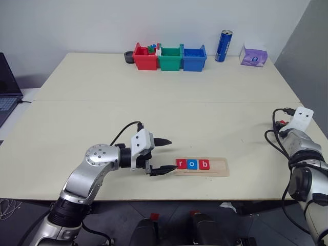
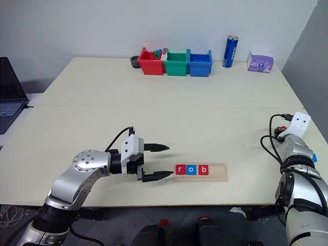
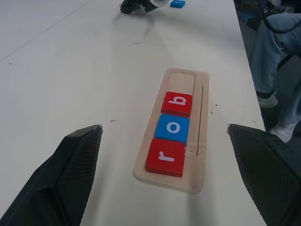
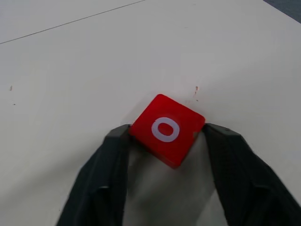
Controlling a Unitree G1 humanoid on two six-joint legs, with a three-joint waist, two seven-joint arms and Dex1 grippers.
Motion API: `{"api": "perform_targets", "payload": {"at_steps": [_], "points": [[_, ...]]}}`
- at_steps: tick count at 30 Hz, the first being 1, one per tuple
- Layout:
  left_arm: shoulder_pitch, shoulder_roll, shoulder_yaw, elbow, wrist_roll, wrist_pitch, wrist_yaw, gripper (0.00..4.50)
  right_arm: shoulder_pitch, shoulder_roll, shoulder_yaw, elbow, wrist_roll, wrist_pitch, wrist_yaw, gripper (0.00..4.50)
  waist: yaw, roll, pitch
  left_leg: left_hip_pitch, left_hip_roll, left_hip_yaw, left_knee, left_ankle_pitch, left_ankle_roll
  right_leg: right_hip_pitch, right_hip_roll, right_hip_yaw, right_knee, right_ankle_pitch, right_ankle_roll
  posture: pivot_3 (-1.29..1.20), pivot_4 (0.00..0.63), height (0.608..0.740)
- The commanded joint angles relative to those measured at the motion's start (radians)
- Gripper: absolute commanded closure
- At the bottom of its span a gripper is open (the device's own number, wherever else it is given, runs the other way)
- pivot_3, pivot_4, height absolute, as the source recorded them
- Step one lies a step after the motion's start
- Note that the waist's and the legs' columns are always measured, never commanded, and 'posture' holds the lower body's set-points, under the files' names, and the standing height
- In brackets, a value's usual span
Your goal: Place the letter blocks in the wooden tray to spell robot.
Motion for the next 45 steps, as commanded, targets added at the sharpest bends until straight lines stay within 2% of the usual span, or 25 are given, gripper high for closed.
{"api": "perform_targets", "payload": {"at_steps": [1, 5, 10, 19, 22, 23, 28, 33, 45], "points": [[0.002, 0.013, 0.001, -0.032, -0.004, -0.012, -0.005, 0.00, 0.040, 0.011, -0.006, 0.011, 0.011, 0.025, 0.002, 3.18, 0.000, -0.001, 0.000, 0.000, 0.000, 0.000, 0.000, 0.000, 0.000, 0.000, 0.000, 0.000, 0.000, 0.000, 0.000, 0.00, 0.150, 0.740], [0.011, 0.017, 0.005, -0.033, -0.004, -0.017, -0.003, 0.00, 0.055, 0.014, 0.023, -0.049, -0.002, 0.043, 0.071, 4.48, 0.000, -0.001, 0.000, 0.000, 0.000, -0.001, 0.000, 0.000, 0.000, 0.000, 0.000, 0.000, 0.000, 0.000, 0.000, 0.00, 0.150, 0.740], [0.015, 0.023, 0.008, -0.028, -0.006, -0.021, -0.006, 0.00, 0.111, 0.024, 0.041, -0.220, 0.017, 0.100, 0.138, 4.48, -0.006, -0.001, 0.000, 0.000, 0.001, -0.001, 0.000, 0.000, 0.000, 0.000, 0.000, 0.000, 0.000, 0.000, 0.000, 0.00, 0.150, 0.740], [0.015, 0.021, 0.012, -0.015, -0.010, -0.028, -0.004, 0.00, 0.381, 0.104, 0.042, -0.810, 0.082, 0.265, 0.159, 4.48, -0.007, 0.001, 0.000, -0.001, 0.001, -0.004, -0.001, 0.000, 0.000, -0.001, 0.000, -0.001, 0.001, 0.000, 0.000, 0.00, 0.150, 0.740], [0.028, 0.023, 0.016, -0.021, -0.012, -0.028, 0.002, 0.00, 0.481, 0.139, 0.040, -1.019, 0.120, 0.304, 0.177, 3.92, -0.006, 0.002, 0.000, -0.001, 0.001, -0.005, -0.001, 0.000, 0.000, -0.001, 0.000, -0.001, 0.001, 0.000, 0.000, 0.00, 0.150, 0.740], [0.033, 0.024, 0.017, -0.024, -0.012, -0.028, 0.004, 0.00, 0.510, 0.147, 0.046, -1.080, 0.132, 0.320, 0.189, 3.61, -0.006, 0.003, 0.001, -0.001, 0.002, -0.005, -0.001, 0.000, 0.000, -0.001, 0.000, 0.000, 0.001, 0.000, 0.000, 0.00, 0.150, 0.740], [0.052, 0.027, 0.025, -0.033, -0.013, -0.025, 0.014, 0.00, 0.619, 0.179, 0.082, -1.295, 0.154, 0.362, 0.209, 1.88, -0.006, 0.005, 0.001, -0.001, 0.001, -0.005, -0.001, 0.000, 0.000, -0.001, 0.000, -0.001, 0.001, -0.001, 0.002, 0.00, 0.150, 0.740], [0.057, 0.026, 0.034, -0.025, -0.010, -0.034, 0.024, 0.00, 0.677, 0.192, 0.100, -1.402, 0.146, 0.373, 0.201, 0.03, -0.005, 0.005, 0.001, -0.001, 0.001, -0.005, -0.001, 0.000, 0.000, -0.001, 0.000, -0.001, 0.001, -0.003, 0.005, 0.00, 0.150, 0.740], [0.092, 0.014, 0.060, 0.011, 0.010, -0.081, 0.069, 0.00, 0.837, 0.227, 0.057, -1.553, 0.115, 0.250, 0.173, 0.03, 0.000, 0.005, 0.001, -0.001, 0.001, -0.005, -0.001, 0.000, 0.000, -0.001, 0.000, -0.001, 0.000, -0.003, 0.005, 0.00, 0.150, 0.740]]}}
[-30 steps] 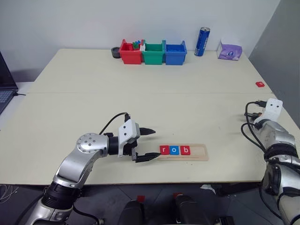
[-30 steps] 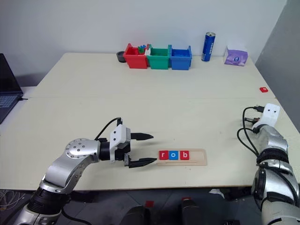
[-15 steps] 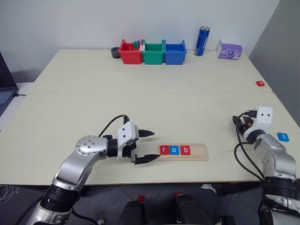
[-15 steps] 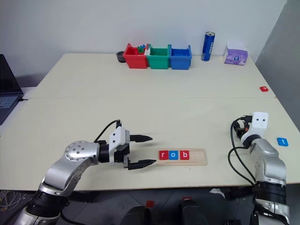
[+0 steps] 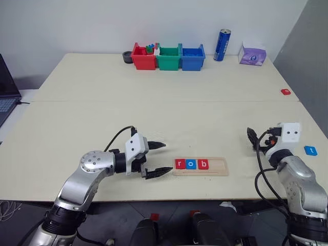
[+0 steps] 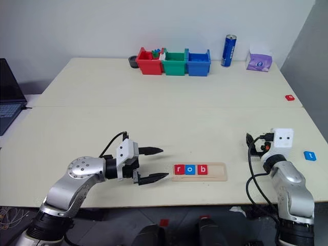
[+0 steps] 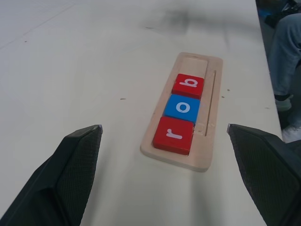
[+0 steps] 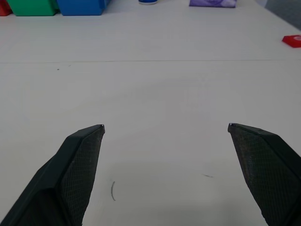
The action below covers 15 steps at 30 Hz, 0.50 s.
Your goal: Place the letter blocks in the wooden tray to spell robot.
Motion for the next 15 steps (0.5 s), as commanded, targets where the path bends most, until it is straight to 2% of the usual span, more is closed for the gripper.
{"api": "perform_targets", "payload": {"at_steps": [1, 15], "points": [[0.006, -0.005, 0.024, 0.003, 0.004, -0.034, 0.019, 0.00, 0.027, 0.000, -0.018, -0.060, -0.015, -0.047, -0.012, 0.03, 0.001, 0.000, 0.000, 0.000, 0.000, 0.000, 0.000, 0.000, 0.000, 0.000, 0.000, 0.000, 0.000, 0.000, 0.000, 0.00, 0.150, 0.740], [-0.001, -0.011, 0.009, -0.013, 0.009, -0.032, 0.034, 0.00, 0.089, 0.019, 0.032, -0.107, -0.049, -0.062, -0.011, 0.03, 0.002, 0.000, 0.000, 0.000, 0.000, 0.000, 0.000, 0.000, 0.000, 0.000, 0.000, 0.000, 0.000, 0.000, 0.000, 0.00, 0.150, 0.740]]}}
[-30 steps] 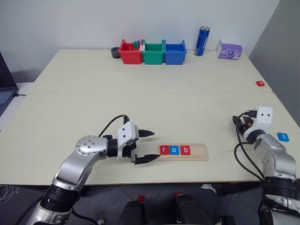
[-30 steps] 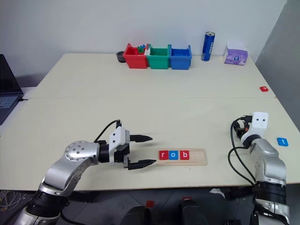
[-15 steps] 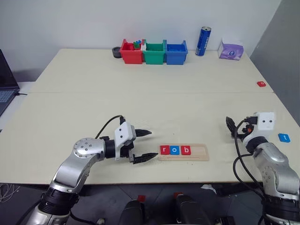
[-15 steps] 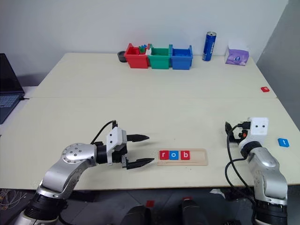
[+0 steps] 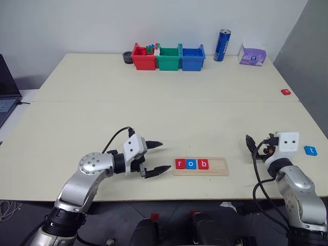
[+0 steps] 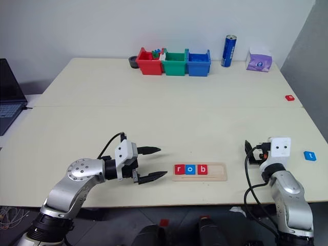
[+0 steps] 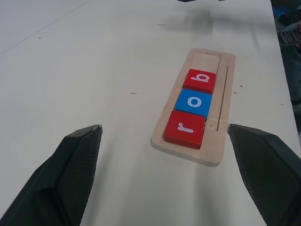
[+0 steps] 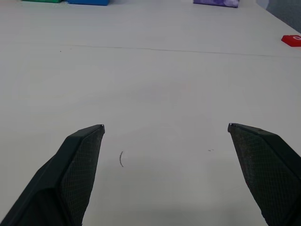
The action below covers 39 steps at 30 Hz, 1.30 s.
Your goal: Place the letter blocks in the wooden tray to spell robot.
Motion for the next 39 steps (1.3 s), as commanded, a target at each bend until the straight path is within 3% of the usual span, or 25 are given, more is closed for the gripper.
{"api": "perform_targets", "payload": {"at_steps": [1, 23, 39], "points": [[-0.017, -0.002, 0.003, -0.035, -0.003, 0.001, 0.008, 0.00, 0.006, -0.003, -0.016, -0.046, -0.004, -0.014, -0.009, 0.03, 0.000, 0.000, 0.000, 0.000, 0.000, 0.000, 0.000, 0.000, 0.000, 0.000, 0.000, 0.000, 0.000, 0.000, 0.000, 0.00, 0.150, 0.740], [-0.003, 0.008, 0.002, -0.010, 0.001, -0.025, -0.002, 0.00, 0.002, 0.006, -0.031, -0.050, 0.003, -0.033, -0.021, 0.03, 0.000, 0.000, 0.000, 0.000, 0.000, 0.000, 0.000, 0.000, 0.000, 0.000, 0.000, 0.000, 0.000, 0.000, 0.000, 0.00, 0.150, 0.740], [-0.024, -0.010, -0.005, -0.012, 0.004, -0.020, 0.016, 0.00, -0.022, 0.011, 0.001, -0.072, 0.051, -0.099, 0.082, 0.03, 0.000, 0.000, 0.000, 0.000, 0.000, 0.000, 0.000, 0.000, 0.000, 0.000, 0.000, 0.000, 0.000, 0.000, 0.000, 0.00, 0.150, 0.740]]}}
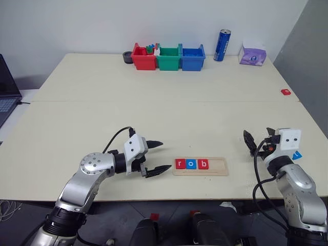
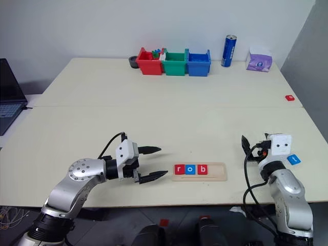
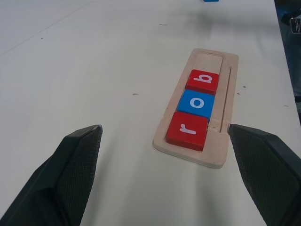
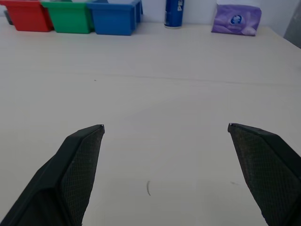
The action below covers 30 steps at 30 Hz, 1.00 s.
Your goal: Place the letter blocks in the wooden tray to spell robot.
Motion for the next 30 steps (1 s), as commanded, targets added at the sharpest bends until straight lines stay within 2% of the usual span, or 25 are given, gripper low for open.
{"api": "perform_targets", "payload": {"at_steps": [1, 30], "points": [[-0.021, -0.005, 0.005, -0.016, 0.002, -0.013, 0.003, 0.00, -0.007, -0.006, -0.006, -0.038, 0.009, -0.031, 0.010, 0.03, 0.001, 0.000, 0.000, 0.000, 0.000, 0.000, 0.000, 0.000, 0.000, 0.000, 0.000, 0.000, 0.000, 0.000, 0.000, 0.00, 0.150, 0.740], [-0.027, -0.009, -0.003, 0.003, 0.020, -0.030, -0.013, 0.00, 0.023, -0.028, 0.001, -0.049, 0.015, -0.024, 0.032, 0.03, 0.002, 0.000, 0.000, 0.000, 0.000, 0.000, 0.000, 0.000, 0.000, 0.000, 0.000, 0.000, 0.000, 0.000, 0.000, 0.00, 0.150, 0.740]]}}
